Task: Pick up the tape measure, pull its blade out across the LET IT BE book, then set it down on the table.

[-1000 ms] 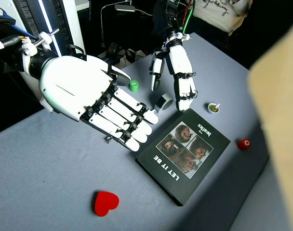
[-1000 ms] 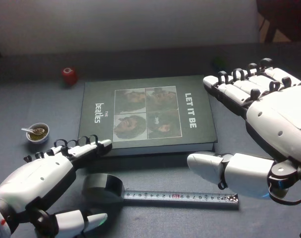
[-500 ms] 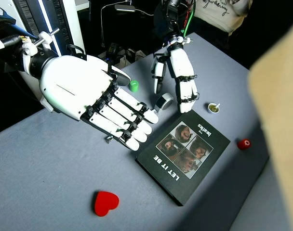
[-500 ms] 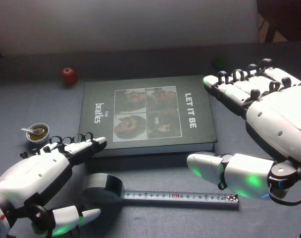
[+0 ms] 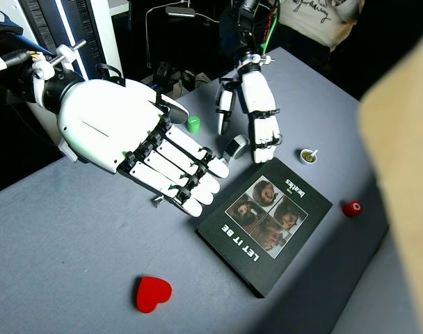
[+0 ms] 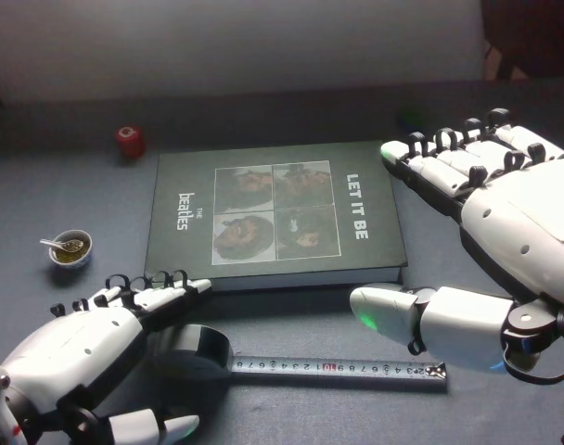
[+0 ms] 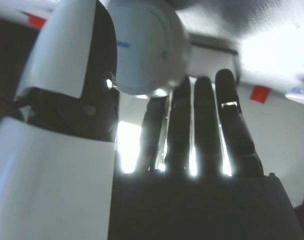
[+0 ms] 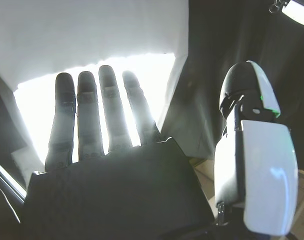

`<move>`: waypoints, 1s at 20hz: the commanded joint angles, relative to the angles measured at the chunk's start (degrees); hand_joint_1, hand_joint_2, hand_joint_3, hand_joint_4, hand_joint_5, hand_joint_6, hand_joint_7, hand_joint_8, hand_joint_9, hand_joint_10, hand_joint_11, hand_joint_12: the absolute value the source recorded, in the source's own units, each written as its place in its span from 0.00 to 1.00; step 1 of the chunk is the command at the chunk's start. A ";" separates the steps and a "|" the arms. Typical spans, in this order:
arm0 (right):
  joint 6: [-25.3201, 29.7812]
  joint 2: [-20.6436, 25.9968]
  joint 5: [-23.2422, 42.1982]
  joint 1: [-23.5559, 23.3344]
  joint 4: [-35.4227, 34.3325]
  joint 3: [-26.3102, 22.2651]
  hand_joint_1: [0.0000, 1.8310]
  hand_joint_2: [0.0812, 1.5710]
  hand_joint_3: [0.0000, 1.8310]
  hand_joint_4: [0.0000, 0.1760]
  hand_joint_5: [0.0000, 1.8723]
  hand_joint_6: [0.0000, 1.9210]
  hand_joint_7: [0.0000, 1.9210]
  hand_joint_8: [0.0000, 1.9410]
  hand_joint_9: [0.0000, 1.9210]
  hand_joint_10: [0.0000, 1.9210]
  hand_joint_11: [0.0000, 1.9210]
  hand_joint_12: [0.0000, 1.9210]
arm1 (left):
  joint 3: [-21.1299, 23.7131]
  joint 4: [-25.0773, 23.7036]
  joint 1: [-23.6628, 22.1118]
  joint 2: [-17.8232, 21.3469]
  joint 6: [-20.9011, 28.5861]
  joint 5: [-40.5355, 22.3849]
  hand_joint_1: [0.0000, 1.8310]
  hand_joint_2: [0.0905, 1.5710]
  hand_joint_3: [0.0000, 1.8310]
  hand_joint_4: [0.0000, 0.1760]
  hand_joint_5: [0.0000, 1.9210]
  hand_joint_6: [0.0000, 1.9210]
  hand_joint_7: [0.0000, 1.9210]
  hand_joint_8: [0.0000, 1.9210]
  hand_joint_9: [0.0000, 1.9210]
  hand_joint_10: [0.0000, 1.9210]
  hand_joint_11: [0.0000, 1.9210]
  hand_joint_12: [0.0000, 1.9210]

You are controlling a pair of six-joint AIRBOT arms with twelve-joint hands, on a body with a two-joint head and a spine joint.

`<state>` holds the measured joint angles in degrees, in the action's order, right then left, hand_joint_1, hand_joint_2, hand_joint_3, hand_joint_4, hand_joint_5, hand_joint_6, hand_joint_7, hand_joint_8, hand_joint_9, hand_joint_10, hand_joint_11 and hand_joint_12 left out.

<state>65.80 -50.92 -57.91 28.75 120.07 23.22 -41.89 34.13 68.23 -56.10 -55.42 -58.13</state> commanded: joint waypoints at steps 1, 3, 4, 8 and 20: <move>0.43 0.08 -3.69 -0.58 4.71 -0.27 0.07 0.65 0.00 0.00 0.05 0.00 0.09 0.00 0.07 0.00 0.00 0.25 | -0.09 -2.10 -0.14 -0.35 -0.03 -5.77 0.61 0.62 0.00 0.00 0.12 0.00 0.11 0.00 0.11 0.00 0.00 0.40; 0.43 0.08 -3.69 -0.56 4.78 -0.27 0.06 0.65 0.00 0.00 0.05 0.00 0.09 0.00 0.07 0.00 0.00 0.26 | -0.42 -2.09 -0.20 -0.87 -0.15 -5.77 0.61 0.62 0.00 0.00 0.12 0.00 0.11 0.00 0.11 0.00 0.00 0.40; 0.43 0.08 -3.69 -0.55 4.79 -0.27 0.06 0.65 0.00 0.00 0.06 0.00 0.09 0.00 0.07 0.00 0.00 0.27 | -0.52 -2.07 -0.20 -1.00 -0.36 -5.77 0.61 0.62 0.00 0.00 0.12 0.00 0.11 0.00 0.11 0.00 0.00 0.40; 0.45 0.05 -3.69 -0.52 4.93 -0.28 0.06 0.65 0.00 0.00 0.05 0.00 0.09 0.00 0.07 0.00 0.00 0.28 | -1.01 -2.03 -0.20 -1.46 -1.08 -5.80 0.62 0.62 0.00 0.00 0.13 0.01 0.13 0.01 0.12 0.00 0.00 0.40; 0.67 0.00 -3.60 -0.44 5.56 -0.36 0.06 0.65 0.00 0.00 0.05 0.00 0.09 0.00 0.07 0.00 0.00 0.27 | -2.66 -1.53 -1.22 -2.05 -2.85 -5.72 0.61 0.63 0.00 0.00 0.16 0.01 0.15 0.01 0.13 0.00 0.02 0.40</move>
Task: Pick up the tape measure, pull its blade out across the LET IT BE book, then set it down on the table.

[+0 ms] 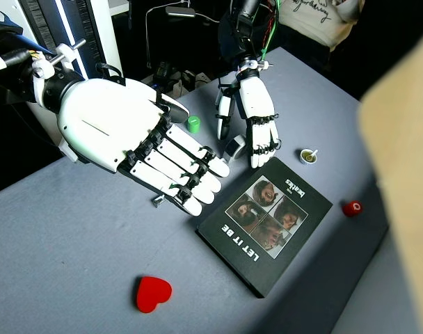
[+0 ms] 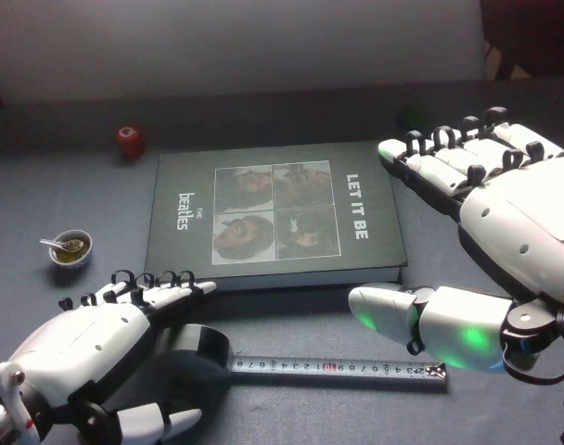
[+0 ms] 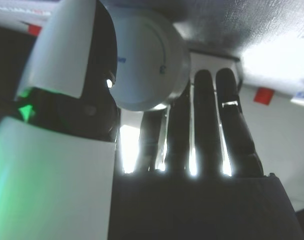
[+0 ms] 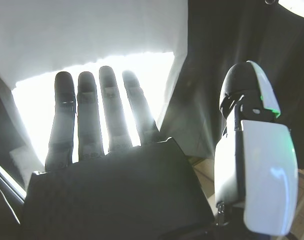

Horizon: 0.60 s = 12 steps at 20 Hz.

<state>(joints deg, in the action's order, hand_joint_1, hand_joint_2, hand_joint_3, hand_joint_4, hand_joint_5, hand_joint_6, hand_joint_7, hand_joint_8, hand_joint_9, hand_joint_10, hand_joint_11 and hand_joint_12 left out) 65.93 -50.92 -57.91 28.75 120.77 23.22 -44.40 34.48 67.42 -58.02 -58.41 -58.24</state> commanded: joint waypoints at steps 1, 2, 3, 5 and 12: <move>0.54 0.00 -3.59 -0.44 4.88 -0.37 0.06 0.65 0.00 0.00 0.05 0.00 0.09 0.00 0.07 0.00 0.00 0.27 | -0.36 -1.88 -0.51 -0.19 0.13 -5.61 0.61 0.63 0.00 0.00 0.16 0.01 0.15 0.01 0.14 0.00 0.02 0.40; 0.54 0.00 -3.59 -0.41 4.90 -0.38 0.06 0.65 0.00 0.00 0.05 0.00 0.09 0.00 0.07 0.00 0.00 0.27 | -0.48 -1.86 -0.57 -0.23 0.08 -5.61 0.61 0.63 0.00 0.00 0.16 0.01 0.16 0.01 0.14 0.01 0.01 0.40; 0.54 0.01 -3.59 -0.40 4.92 -0.38 0.06 0.65 0.00 0.00 0.05 0.00 0.09 0.00 0.07 0.00 0.00 0.27 | -0.54 -1.66 -0.61 -0.24 -0.12 -5.61 0.61 0.63 0.00 0.00 0.17 0.00 0.17 0.00 0.15 0.00 0.02 0.40; 0.54 0.01 -3.58 -0.37 5.00 -0.38 0.06 0.65 0.00 0.00 0.05 0.00 0.09 0.00 0.07 0.00 0.00 0.28 | -0.64 -1.40 -0.64 -0.27 -0.49 -5.62 0.61 0.63 0.00 0.00 0.20 0.00 0.19 0.00 0.17 0.00 0.04 0.40; 0.58 -0.04 -3.51 -0.09 5.68 -0.38 0.06 0.65 0.00 0.00 0.06 0.00 0.09 0.00 0.07 0.00 0.00 0.27 | -1.39 -0.99 -1.91 -0.55 -2.10 -5.07 0.62 0.65 0.00 0.00 0.38 0.00 0.42 0.00 0.40 0.01 0.23 0.39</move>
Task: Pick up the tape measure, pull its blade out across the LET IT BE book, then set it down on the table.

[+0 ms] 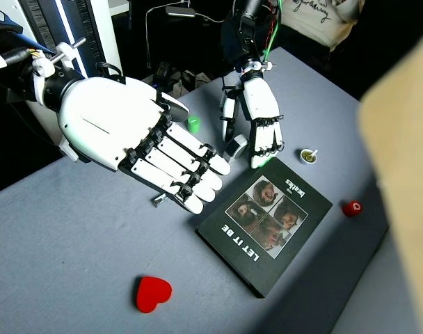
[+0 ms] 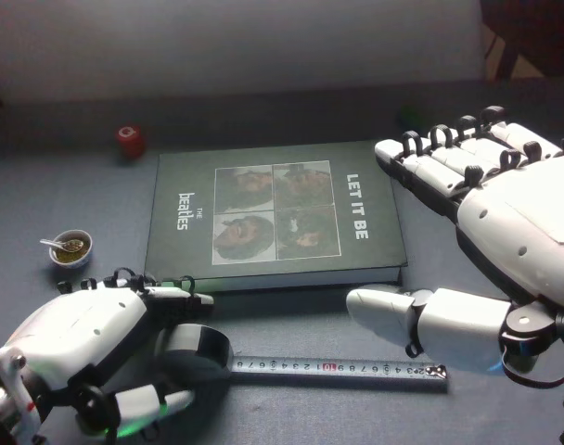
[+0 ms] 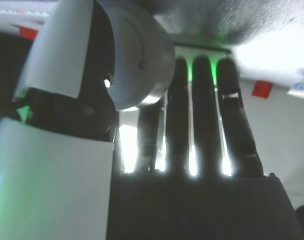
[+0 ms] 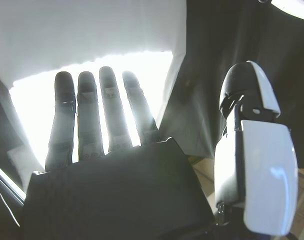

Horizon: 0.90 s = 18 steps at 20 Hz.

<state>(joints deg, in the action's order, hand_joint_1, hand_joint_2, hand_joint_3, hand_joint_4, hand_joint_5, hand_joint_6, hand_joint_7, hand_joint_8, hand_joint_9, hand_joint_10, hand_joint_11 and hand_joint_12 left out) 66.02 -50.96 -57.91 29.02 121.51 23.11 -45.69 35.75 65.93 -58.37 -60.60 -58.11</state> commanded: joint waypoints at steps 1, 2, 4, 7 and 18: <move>0.52 0.01 -3.51 -0.29 5.11 -0.27 0.06 0.65 0.00 0.00 0.06 0.00 0.09 0.00 0.07 0.00 0.00 0.27 | -0.14 -2.25 -0.61 -0.23 -0.24 -5.14 0.62 0.65 0.00 0.00 0.43 0.01 0.48 0.01 0.45 0.01 0.27 0.41; 0.57 0.01 -3.51 -0.24 5.30 -0.27 0.06 0.65 0.00 0.00 0.06 0.00 0.09 0.00 0.07 0.00 0.00 0.27 | -0.13 -2.25 -0.69 -0.22 -0.60 -5.14 0.67 0.67 0.00 0.00 0.46 0.43 0.58 0.30 0.51 0.01 0.31 0.45; 0.68 0.00 -3.51 -0.18 5.61 -0.27 0.06 0.65 0.00 0.00 0.06 0.00 0.09 0.00 0.08 0.00 0.00 0.29 | 0.02 -2.05 -0.56 -0.13 -0.83 -5.15 0.68 0.68 0.00 0.00 0.51 0.45 0.56 0.50 0.59 0.04 0.38 0.53; 0.74 -0.09 -3.52 -0.01 5.96 -0.28 0.06 0.65 0.00 0.00 0.06 0.00 0.09 0.00 0.08 0.00 0.00 0.29 | 0.37 -1.64 -0.31 -0.11 -0.83 -5.66 0.75 0.68 0.00 0.00 0.55 0.38 0.55 0.49 0.44 0.64 0.40 0.60; -1.68 -1.28 -2.54 -0.24 6.18 -0.30 0.21 0.67 0.00 0.00 0.10 0.01 0.12 0.00 0.10 0.00 0.00 0.40 | 1.42 -0.53 -4.61 3.53 1.32 -3.97 0.75 0.68 0.00 0.00 0.54 0.38 0.56 0.48 0.45 0.66 0.40 0.61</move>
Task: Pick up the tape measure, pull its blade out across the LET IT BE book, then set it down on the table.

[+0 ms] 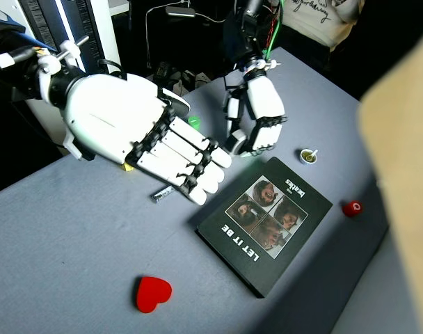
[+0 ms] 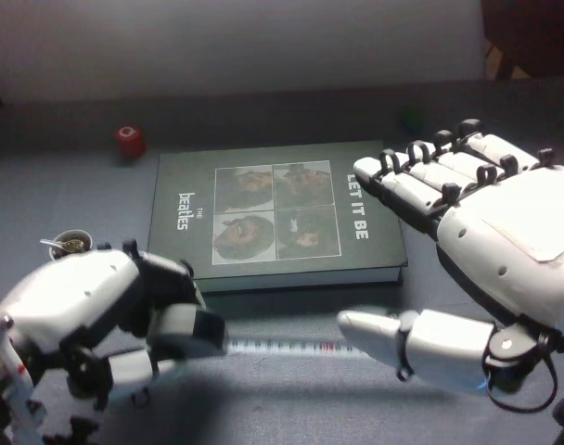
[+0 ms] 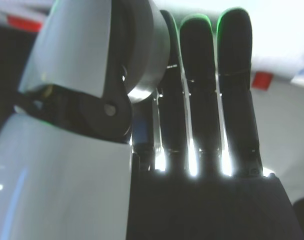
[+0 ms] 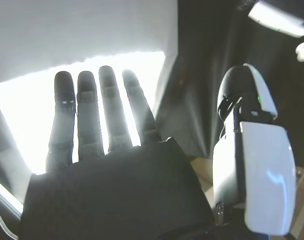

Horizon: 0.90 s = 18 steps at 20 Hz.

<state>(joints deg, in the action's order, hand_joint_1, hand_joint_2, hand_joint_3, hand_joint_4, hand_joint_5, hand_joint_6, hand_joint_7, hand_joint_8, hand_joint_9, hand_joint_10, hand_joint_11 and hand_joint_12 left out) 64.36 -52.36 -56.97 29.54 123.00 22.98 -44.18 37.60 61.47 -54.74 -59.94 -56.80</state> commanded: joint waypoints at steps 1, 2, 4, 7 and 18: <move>-0.71 -0.06 -3.18 -1.04 4.05 -0.15 0.25 0.67 0.00 0.00 0.11 0.01 0.13 0.00 0.11 0.01 0.00 0.43 | 0.40 -1.73 -1.11 0.49 0.60 -4.90 0.75 0.68 0.00 0.00 0.54 0.38 0.56 0.48 0.45 0.66 0.40 0.61; -2.31 -0.50 -2.61 -2.03 1.62 -0.07 0.29 0.68 0.00 0.00 0.13 0.01 0.15 0.00 0.13 0.01 0.00 0.45 | 1.01 -0.96 -1.97 1.24 0.44 -4.87 0.75 0.68 0.00 0.00 0.55 0.37 0.55 0.48 0.45 0.66 0.40 0.61; -5.32 -1.30 -1.55 -4.60 -3.26 0.35 0.37 0.67 0.00 0.00 0.18 0.01 0.19 0.01 0.16 0.01 0.00 0.51 | 1.83 -0.09 -3.40 2.32 0.38 -4.73 0.75 0.68 0.00 0.00 0.55 0.37 0.55 0.48 0.45 0.66 0.40 0.61; -7.46 -2.00 1.78 -8.19 -4.29 2.16 0.46 0.65 0.00 0.00 0.24 0.01 0.26 0.00 0.23 0.01 0.03 0.59 | 1.56 0.65 -7.05 4.26 0.19 -1.14 0.75 0.68 0.00 0.00 0.53 0.38 0.56 0.48 0.46 0.66 0.42 0.59; -15.29 -10.79 7.04 -15.08 -12.23 14.32 0.52 0.70 0.00 0.00 0.34 0.01 0.40 0.01 0.36 0.02 0.13 0.61 | -6.49 0.65 -12.98 6.90 3.15 5.83 0.76 0.67 0.00 0.00 0.57 0.31 0.57 0.46 0.47 0.64 0.43 0.56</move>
<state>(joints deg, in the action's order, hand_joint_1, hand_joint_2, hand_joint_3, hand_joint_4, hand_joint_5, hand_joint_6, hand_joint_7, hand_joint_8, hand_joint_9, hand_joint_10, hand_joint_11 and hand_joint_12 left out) 49.10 -63.59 -47.42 15.03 106.06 37.56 -51.03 39.99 49.21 -48.23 -57.45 -45.01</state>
